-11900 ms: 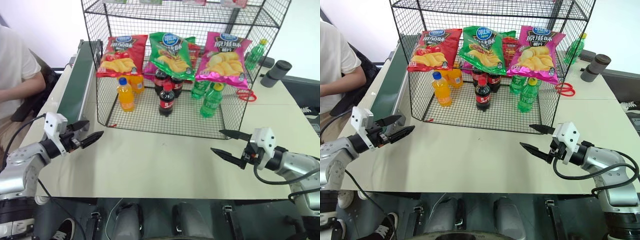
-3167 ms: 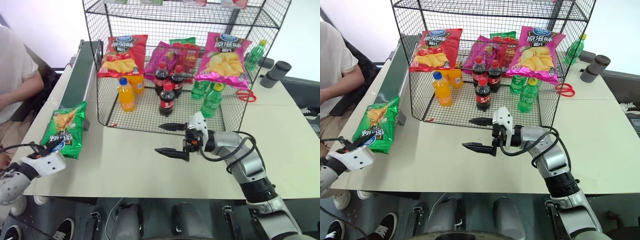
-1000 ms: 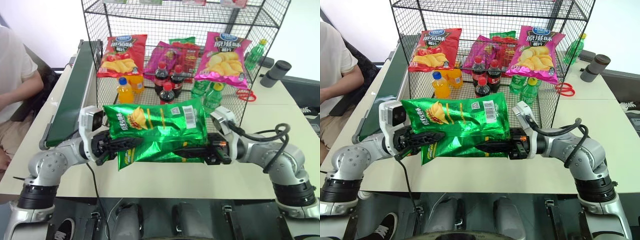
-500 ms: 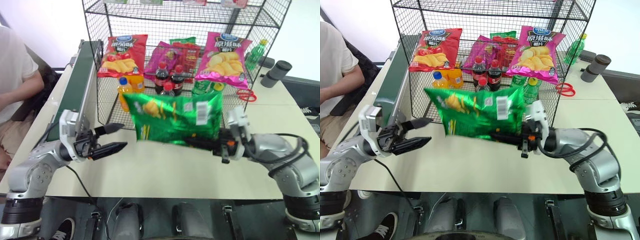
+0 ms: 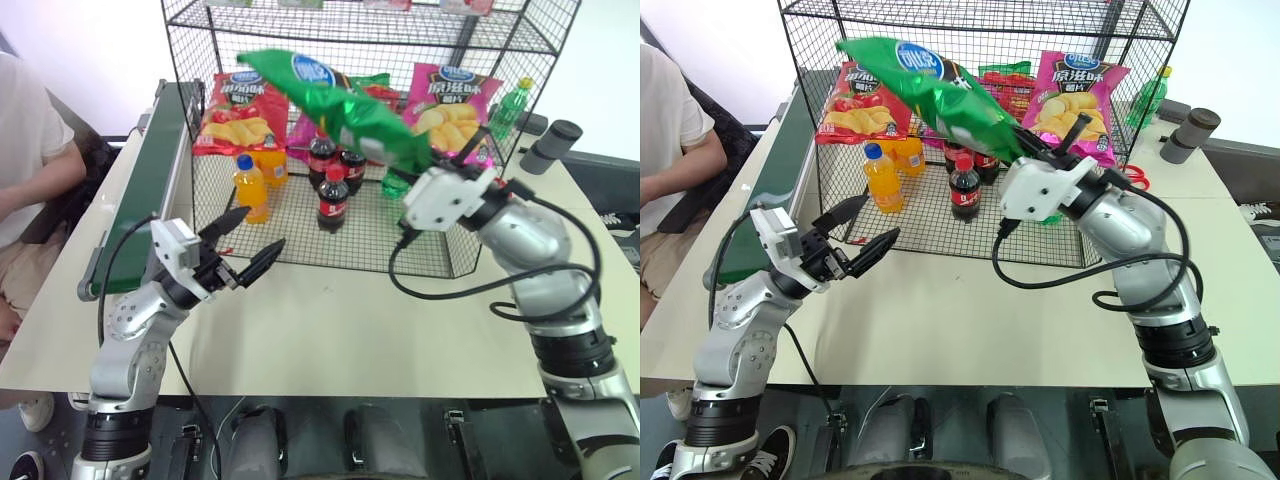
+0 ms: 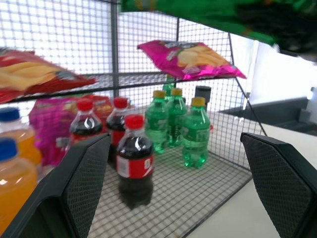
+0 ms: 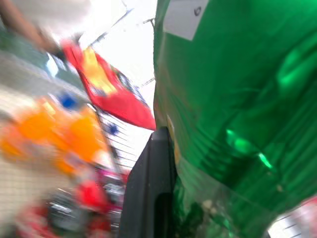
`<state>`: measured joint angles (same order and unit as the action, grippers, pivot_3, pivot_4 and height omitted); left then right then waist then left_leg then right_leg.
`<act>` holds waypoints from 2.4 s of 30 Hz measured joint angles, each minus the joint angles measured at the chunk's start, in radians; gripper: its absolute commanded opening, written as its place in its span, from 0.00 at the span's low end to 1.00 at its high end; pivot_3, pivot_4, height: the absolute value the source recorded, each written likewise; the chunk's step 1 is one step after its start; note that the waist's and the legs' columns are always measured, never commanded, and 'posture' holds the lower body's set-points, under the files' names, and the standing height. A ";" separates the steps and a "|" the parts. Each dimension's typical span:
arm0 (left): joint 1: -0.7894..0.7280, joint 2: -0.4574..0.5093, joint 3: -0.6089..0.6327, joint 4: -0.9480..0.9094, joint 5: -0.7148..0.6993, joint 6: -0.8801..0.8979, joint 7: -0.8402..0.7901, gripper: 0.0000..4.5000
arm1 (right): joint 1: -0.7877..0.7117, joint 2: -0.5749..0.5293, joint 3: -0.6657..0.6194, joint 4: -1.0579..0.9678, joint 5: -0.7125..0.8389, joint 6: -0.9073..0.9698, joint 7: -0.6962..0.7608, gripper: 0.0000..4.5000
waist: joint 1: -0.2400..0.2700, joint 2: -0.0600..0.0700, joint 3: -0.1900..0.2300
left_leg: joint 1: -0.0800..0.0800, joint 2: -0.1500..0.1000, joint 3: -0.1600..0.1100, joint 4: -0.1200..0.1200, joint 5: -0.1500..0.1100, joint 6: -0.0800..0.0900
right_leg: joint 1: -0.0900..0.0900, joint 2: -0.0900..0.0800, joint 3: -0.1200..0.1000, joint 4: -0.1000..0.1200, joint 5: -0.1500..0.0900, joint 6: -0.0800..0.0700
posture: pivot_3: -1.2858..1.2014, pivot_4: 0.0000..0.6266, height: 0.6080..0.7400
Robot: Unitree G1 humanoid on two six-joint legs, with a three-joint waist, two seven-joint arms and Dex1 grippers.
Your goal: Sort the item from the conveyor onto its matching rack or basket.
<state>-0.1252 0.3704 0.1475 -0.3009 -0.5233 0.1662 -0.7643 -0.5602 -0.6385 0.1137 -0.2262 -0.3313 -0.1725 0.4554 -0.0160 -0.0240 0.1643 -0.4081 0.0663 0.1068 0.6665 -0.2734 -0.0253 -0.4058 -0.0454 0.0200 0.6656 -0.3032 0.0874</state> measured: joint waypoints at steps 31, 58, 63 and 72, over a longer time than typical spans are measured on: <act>-0.027 -0.068 -0.068 0.029 0.059 -0.040 0.097 1.00 | -0.355 0.212 0.179 0.601 -0.455 0.296 -0.261 0.28 | -0.006 0.000 0.000 | 0.000 0.001 0.002 -0.001 0.003 -0.005 | -0.001 0.000 0.000 0.001 0.000 0.000 | 0.52 0.24 1.00; 0.007 -0.073 -0.100 0.023 0.078 -0.059 0.102 1.00 | -0.380 0.264 0.177 0.502 -0.255 0.149 -0.175 0.88 | -0.030 0.000 0.000 | 0.000 0.001 0.001 -0.001 0.001 -0.002 | -0.002 0.000 0.000 0.001 0.000 0.000 | 0.52 0.24 1.00; 0.005 -0.076 -0.102 0.023 0.078 -0.059 0.108 1.00 | -0.380 0.336 0.182 0.500 -0.174 0.145 -0.129 0.88 | -0.028 0.000 0.000 | 0.000 0.002 0.001 -0.002 0.001 -0.002 | -0.002 0.000 0.000 0.001 0.000 0.000 | 0.52 0.24 1.00; 0.017 -0.064 -0.103 0.021 0.079 -0.061 0.113 1.00 | -0.325 0.259 0.175 0.405 -0.135 0.114 -0.046 0.88 | -0.026 0.000 0.000 | -0.001 0.001 0.000 -0.002 0.001 -0.002 | -0.002 -0.001 0.000 0.000 0.000 0.000 | 0.52 0.24 1.00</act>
<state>-0.1086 0.3062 0.0450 -0.2803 -0.4438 0.1049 -0.6512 -0.8850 -0.3799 0.2885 0.1790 -0.4658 -0.0587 0.4098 -0.0421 -0.0237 0.1643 -0.4090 0.0675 0.1071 0.6646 -0.2722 -0.0271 -0.4074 -0.0461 0.0196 0.6660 -0.3031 0.0874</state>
